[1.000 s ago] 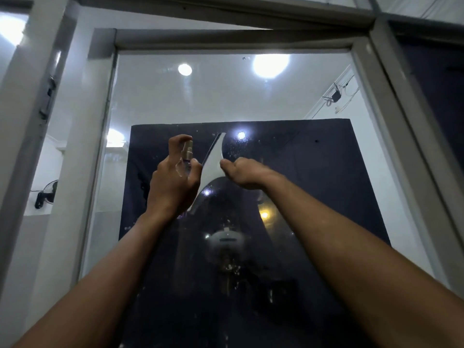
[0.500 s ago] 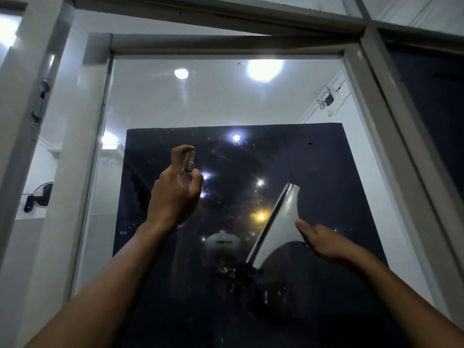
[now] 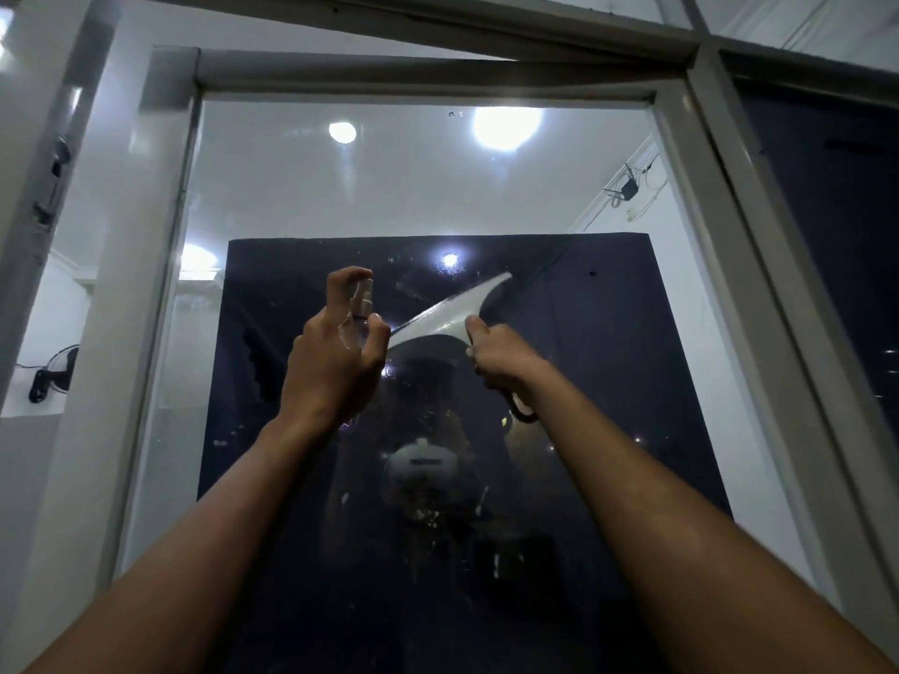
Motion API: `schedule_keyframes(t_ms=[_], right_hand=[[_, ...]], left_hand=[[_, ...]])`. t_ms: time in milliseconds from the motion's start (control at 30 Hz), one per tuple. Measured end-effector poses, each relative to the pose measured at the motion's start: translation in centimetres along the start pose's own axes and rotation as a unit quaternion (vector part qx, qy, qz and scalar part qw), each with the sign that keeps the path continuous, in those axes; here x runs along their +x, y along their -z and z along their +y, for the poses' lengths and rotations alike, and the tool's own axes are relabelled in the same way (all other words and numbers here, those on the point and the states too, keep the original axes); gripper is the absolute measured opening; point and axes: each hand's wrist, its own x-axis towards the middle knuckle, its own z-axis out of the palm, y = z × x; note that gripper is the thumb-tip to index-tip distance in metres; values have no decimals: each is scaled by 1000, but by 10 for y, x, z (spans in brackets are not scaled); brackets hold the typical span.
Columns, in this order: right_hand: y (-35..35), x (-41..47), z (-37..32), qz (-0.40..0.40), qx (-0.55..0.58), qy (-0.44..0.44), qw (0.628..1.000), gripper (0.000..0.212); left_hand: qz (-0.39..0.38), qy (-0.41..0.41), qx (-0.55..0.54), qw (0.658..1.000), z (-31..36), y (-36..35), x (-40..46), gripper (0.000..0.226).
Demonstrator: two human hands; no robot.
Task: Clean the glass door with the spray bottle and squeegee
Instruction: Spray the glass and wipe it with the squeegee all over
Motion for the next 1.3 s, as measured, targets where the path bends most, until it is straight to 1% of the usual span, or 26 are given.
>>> schedule_keyframes(t_ms=[100,200,267,367,433,533,633,733,767,867,933,1000,1067,1200,1300], right_hand=[[-21,-19,28,20,54,-56,997,48],[-39,-62,69,36,54,-84,994,50],[-46,-98,96,35,50,-107,992,56],[-60,-155,133,37,13,-158,987,63],[-67,-189,149,49,17,-167,985,63],[-71,-218,153,76,70,-158,982,61],[-68,-205,137,115,144,-149,971,58],[-54,-158,97,124,280,-128,943,47],[-47,-139,80,130,291,-118,941,46],[-32,-94,44,154,249,-106,950,50],[-31,-82,41,144,257,-126,947,48],[-37,-86,51,120,242,-152,951,48],[-46,-94,71,113,215,-164,956,49],[-57,-113,98,119,206,-163,957,51],[-59,-131,113,99,202,-170,959,51]], left_hand=[[-20,0,-2,1000,-2,-2,-12,43],[-13,9,-4,1000,-7,0,-22,44],[-9,7,-6,1000,-10,0,-28,42],[-20,5,2,1000,-13,1,-37,40],[-29,12,5,999,-13,3,-45,41],[-34,19,3,999,-11,7,-52,40],[-32,19,1,999,-9,12,-55,41],[-40,28,2,999,-7,18,-53,45],[-42,29,4,999,-7,20,-53,45],[-37,33,7,999,-9,24,-50,45],[-38,32,6,999,-9,25,-51,45],[-43,31,9,999,-10,25,-52,45],[-45,31,8,998,-11,25,-54,45],[-42,31,5,999,-14,24,-55,47],[-46,33,0,998,-13,23,-57,46]])
